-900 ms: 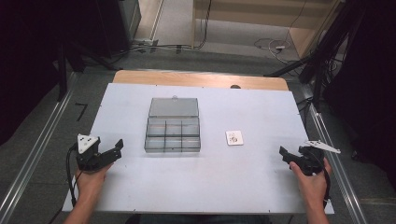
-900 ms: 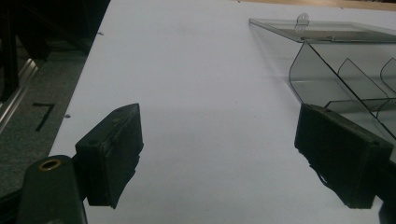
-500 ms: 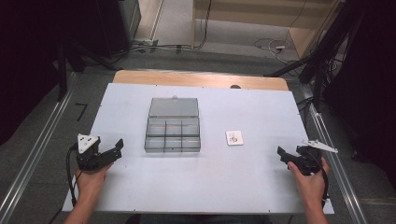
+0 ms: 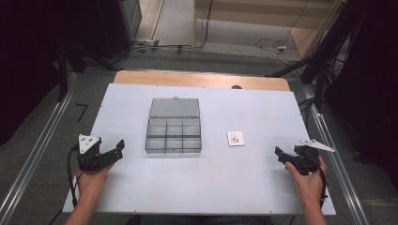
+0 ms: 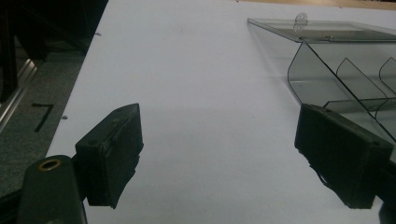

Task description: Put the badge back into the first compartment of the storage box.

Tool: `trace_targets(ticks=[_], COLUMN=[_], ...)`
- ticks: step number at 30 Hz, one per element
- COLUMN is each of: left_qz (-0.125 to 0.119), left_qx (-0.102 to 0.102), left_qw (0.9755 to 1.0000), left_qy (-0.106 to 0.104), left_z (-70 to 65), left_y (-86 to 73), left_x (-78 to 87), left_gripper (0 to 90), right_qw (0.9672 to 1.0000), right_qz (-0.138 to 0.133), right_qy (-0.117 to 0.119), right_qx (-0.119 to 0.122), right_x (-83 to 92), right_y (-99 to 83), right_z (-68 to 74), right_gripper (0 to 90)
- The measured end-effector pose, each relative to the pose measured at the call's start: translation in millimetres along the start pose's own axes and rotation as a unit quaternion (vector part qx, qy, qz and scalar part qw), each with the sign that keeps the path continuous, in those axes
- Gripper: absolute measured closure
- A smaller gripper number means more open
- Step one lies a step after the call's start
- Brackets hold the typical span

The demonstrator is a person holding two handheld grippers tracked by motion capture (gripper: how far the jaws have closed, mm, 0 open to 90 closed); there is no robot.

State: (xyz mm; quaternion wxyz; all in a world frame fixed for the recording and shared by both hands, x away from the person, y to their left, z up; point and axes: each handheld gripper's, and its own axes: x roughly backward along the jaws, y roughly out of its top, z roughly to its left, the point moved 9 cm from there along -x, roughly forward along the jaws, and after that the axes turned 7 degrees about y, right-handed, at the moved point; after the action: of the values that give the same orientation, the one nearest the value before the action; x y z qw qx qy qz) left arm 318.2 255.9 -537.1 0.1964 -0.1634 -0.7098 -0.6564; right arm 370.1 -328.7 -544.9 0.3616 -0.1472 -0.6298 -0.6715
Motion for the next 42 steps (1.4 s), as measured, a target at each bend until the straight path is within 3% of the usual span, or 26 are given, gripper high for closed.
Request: trace_targets(ticks=[23, 42], left_qz=[0.003, 0.004], left_qx=[-0.002, -0.002], left_qw=[1.0, 1.0], left_qy=[-0.002, -0.003], left_z=[-1.3, -2.3], left_y=[-0.5, -0.8], left_x=[-0.8, -1.2], left_gripper=[15.4, 15.5], right_qw=[0.9998, 0.9988], right_qz=[0.006, 0.011], right_qy=[0.011, 0.031], right_qx=[0.014, 0.035], right_x=[-10.5, -21.3], right_y=[4.3, 10.0], right_z=[17.2, 43.5], right_gripper=[18.3, 18.3])
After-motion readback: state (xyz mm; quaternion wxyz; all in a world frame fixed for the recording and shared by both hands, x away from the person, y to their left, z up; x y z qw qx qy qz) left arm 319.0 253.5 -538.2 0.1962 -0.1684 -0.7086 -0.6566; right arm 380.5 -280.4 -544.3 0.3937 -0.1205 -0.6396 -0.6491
